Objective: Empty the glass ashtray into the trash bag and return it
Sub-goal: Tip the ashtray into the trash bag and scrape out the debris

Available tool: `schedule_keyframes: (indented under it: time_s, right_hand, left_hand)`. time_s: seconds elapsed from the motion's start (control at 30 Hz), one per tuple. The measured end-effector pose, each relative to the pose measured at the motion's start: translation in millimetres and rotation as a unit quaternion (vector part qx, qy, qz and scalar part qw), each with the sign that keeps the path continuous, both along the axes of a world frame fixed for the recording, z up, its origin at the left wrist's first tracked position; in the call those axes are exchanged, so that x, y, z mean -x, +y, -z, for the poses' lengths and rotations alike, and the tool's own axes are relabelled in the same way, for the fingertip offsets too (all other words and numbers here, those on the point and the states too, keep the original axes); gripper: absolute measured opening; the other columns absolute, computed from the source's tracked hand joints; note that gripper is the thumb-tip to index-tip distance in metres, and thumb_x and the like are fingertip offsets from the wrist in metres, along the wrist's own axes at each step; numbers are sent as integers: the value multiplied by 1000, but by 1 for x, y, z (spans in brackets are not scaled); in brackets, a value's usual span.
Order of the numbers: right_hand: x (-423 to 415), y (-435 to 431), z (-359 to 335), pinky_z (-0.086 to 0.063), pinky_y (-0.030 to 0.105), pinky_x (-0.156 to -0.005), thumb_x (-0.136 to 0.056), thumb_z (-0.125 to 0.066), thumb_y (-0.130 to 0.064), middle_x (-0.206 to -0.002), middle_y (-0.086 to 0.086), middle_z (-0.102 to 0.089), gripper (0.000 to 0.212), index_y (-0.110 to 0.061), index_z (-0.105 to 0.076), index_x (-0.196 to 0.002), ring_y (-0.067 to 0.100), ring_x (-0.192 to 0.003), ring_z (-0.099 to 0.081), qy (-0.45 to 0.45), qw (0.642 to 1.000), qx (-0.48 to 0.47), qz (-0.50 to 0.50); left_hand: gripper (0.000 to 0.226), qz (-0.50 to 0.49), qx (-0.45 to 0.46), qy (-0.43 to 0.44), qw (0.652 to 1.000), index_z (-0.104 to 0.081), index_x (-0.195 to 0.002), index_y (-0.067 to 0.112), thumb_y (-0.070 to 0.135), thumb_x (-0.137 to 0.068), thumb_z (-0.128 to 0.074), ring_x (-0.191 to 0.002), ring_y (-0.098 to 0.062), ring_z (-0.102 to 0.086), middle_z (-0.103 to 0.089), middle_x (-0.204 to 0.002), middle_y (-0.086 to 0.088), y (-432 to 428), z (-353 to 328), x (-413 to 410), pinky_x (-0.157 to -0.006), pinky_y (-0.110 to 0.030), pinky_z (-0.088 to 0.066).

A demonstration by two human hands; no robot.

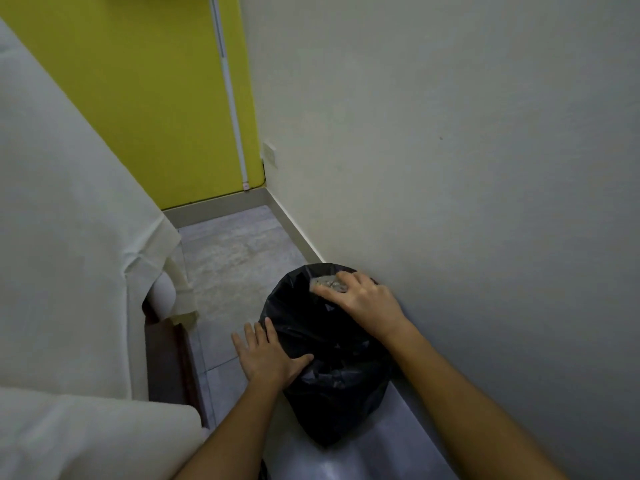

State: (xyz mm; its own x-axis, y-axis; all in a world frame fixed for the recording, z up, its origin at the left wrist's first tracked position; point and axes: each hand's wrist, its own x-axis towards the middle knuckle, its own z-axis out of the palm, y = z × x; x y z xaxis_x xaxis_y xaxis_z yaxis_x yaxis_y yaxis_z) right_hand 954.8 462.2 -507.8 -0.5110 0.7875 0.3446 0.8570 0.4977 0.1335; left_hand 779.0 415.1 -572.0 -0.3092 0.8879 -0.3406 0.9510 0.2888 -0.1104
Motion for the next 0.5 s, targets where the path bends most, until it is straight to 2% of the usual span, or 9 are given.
schedule_keyframes:
  time_s: [0.07, 0.17, 0.27, 0.33, 0.43, 0.5]
  right_hand:
    - [-1, -3, -1, -51, 32, -36, -64, -81, -15, -95, 9, -69, 68, -41, -55, -121, 29, -68, -66, 35, 999, 6, 20]
    - [-5, -3, 1, -53, 35, -39, -68, -76, -15, -96, 9, -68, 65, -43, -53, -122, 30, -70, -67, 22, 999, 21, 20]
    - [-8, -5, -1, -57, 41, -55, -77, -66, -9, -105, 11, -65, 67, -43, -44, -131, 35, -81, -66, 112, 988, 70, 79]
    - [-12, -6, 3, -57, 46, -67, -85, -56, -11, -117, 14, -60, 61, -42, -41, -135, 38, -95, -62, 91, 991, 73, 60]
    - [-15, -10, 1, -57, 45, -67, -84, -54, -11, -114, 15, -62, 58, -41, -44, -133, 40, -94, -64, 129, 987, 70, 59]
    - [-18, -6, 2, -54, 45, -75, -86, -47, -12, -120, 15, -59, 57, -40, -43, -135, 39, -99, -62, 139, 985, 85, 60]
  left_hand:
    - [120, -1, 3, 5, 1000, 11, -154, 9, 89, -73, -29, -150, -32, 6, -1, -164, -12, 0, -1, 0, -117, -56, 6]
    - [119, 4, 3, 11, 1000, 10, -154, 9, 89, -73, -28, -150, -32, 5, -2, -163, -13, 0, -2, -2, -118, -56, 4]
    - [119, 5, 0, 16, 1000, 9, -154, 8, 89, -73, -26, -151, -32, 4, -3, -163, -13, 0, 1, -2, -117, -56, 4]
    - [119, 3, 1, 14, 1000, 10, -154, 8, 89, -74, -26, -151, -32, 4, -3, -163, -13, -1, 0, -3, -117, -56, 4]
    - [118, 0, 0, 16, 1000, 10, -153, 8, 88, -75, -25, -151, -32, 3, -3, -163, -15, 0, -1, -4, -117, -56, 3]
    - [117, 3, 1, 13, 1000, 10, -153, 8, 88, -75, -24, -151, -32, 3, -3, -163, -17, 0, -1, -8, -118, -56, 3]
